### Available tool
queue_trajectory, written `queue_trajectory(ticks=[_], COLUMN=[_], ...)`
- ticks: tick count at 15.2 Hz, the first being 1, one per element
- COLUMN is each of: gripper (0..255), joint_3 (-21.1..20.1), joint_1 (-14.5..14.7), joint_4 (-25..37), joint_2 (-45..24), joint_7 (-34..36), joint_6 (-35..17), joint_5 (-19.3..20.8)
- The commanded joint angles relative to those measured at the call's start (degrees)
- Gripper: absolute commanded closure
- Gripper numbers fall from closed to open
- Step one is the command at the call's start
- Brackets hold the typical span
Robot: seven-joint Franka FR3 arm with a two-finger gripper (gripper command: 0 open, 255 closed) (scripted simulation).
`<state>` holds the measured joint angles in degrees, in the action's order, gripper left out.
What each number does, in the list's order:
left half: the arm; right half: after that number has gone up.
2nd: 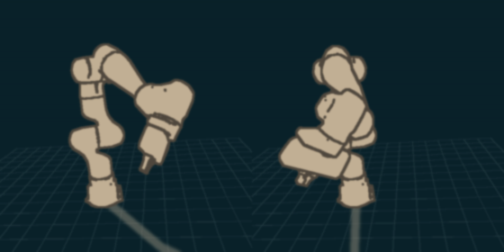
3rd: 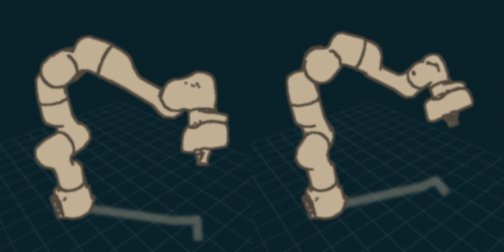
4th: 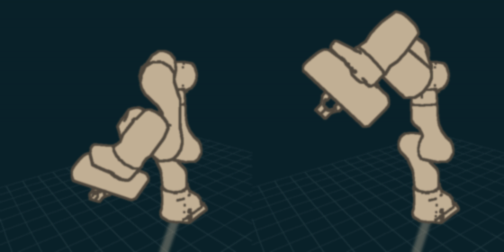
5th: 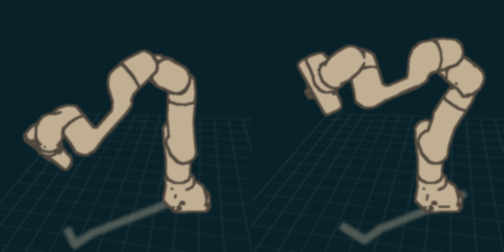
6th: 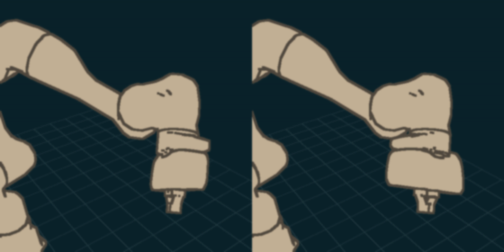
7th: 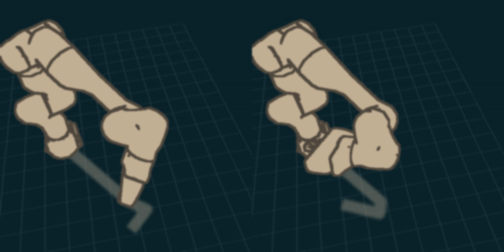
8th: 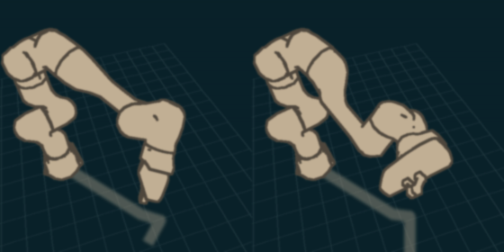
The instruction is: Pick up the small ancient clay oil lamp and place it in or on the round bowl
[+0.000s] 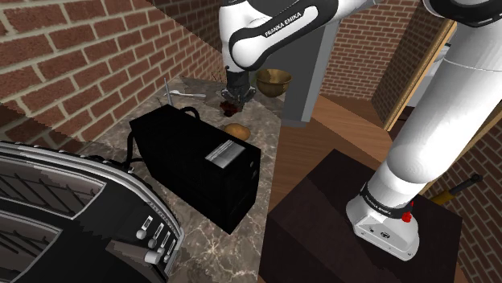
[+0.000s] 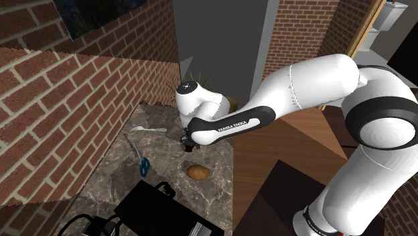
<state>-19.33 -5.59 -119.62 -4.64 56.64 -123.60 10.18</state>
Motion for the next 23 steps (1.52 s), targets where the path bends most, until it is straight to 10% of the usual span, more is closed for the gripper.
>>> queue_trajectory(ticks=[1, 2, 6, 22, 23], gripper=[255, 0, 0, 0, 255], joint_3=[0.0, 0.0, 1.07, 1.0, 1.0], joint_1=[0.0, 0.0, -1.46, -1.42, -1.42], joint_4=[0.0, 0.0, 24.53, 19.69, 19.69], joint_2=[0.0, 0.0, -15.89, -16.68, -16.68], joint_7=[0.0, 0.0, 0.76, 0.94, 0.94], joint_6=[0.0, 0.0, 18.42, 12.84, 12.84], joint_5=[0.0, 0.0, -9.86, -9.58, -9.58])
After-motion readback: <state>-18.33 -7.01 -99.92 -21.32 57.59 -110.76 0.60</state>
